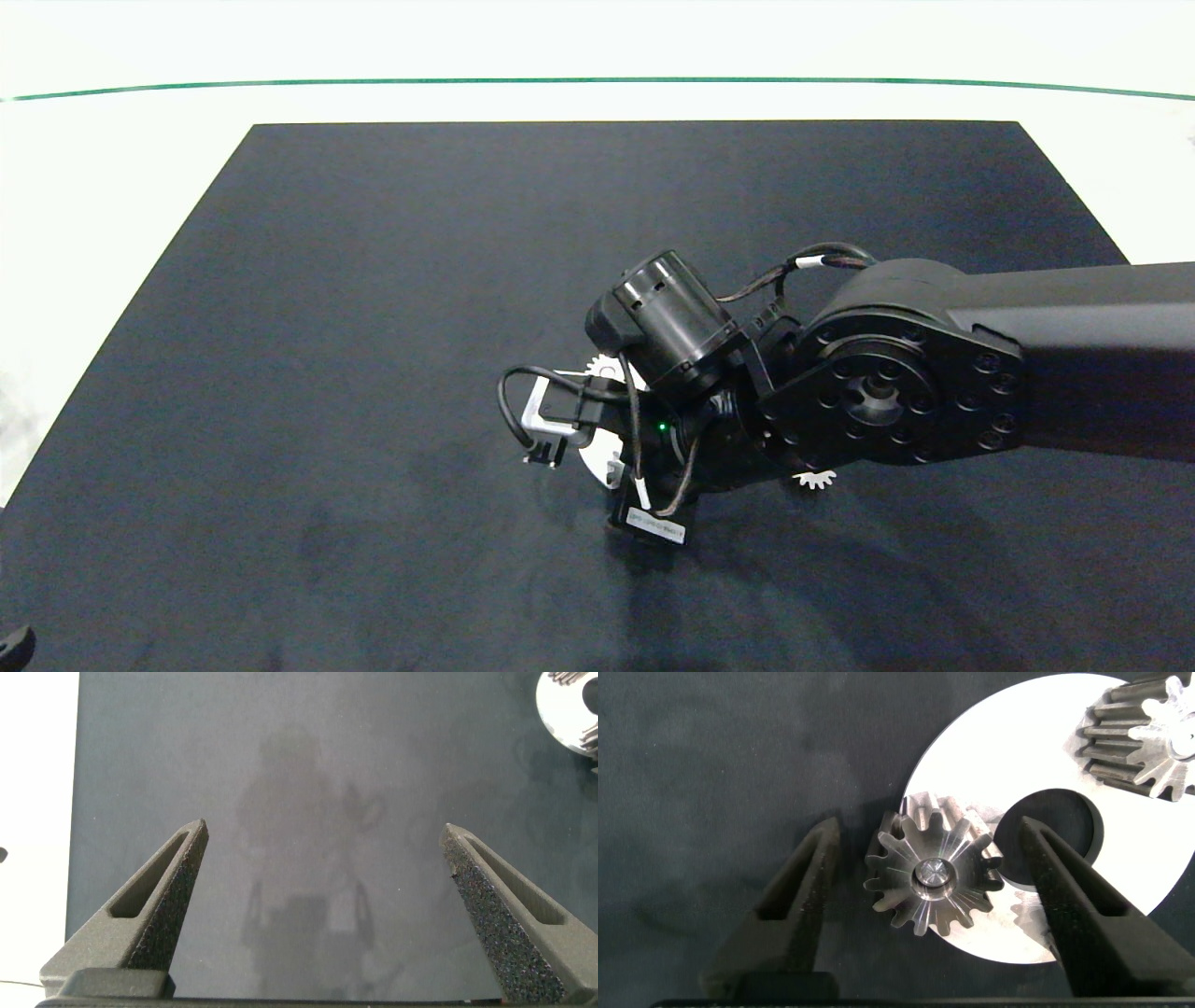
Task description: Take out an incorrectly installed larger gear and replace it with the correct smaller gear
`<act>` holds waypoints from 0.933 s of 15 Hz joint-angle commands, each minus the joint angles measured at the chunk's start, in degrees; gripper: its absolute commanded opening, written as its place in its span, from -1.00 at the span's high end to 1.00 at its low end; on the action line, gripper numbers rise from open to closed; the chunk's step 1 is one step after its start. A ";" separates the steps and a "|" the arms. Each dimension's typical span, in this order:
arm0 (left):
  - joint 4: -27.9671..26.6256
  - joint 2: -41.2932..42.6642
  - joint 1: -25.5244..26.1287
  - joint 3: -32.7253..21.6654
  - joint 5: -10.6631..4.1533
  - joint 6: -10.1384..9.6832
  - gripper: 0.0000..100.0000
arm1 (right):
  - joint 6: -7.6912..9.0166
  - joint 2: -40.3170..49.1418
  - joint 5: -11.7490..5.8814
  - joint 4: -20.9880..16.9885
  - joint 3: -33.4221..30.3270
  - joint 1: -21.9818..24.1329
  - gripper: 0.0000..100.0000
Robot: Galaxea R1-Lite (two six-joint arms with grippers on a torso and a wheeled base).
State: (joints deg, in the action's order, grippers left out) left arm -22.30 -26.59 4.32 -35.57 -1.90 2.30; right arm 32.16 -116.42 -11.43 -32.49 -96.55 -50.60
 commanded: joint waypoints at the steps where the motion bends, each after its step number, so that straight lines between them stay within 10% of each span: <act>1: -0.12 0.22 -0.01 0.06 -0.03 -0.02 -1.00 | 0.27 0.14 -0.08 -0.21 0.05 -0.11 -0.43; 14: -0.12 0.57 0.08 0.06 -0.03 0.07 -1.00 | 0.45 -0.21 -0.43 -2.32 -0.22 -0.02 0.11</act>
State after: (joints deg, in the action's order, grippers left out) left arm -22.27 -26.06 4.35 -35.50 -1.89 2.36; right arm 32.38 -116.54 -11.81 -34.54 -96.79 -50.58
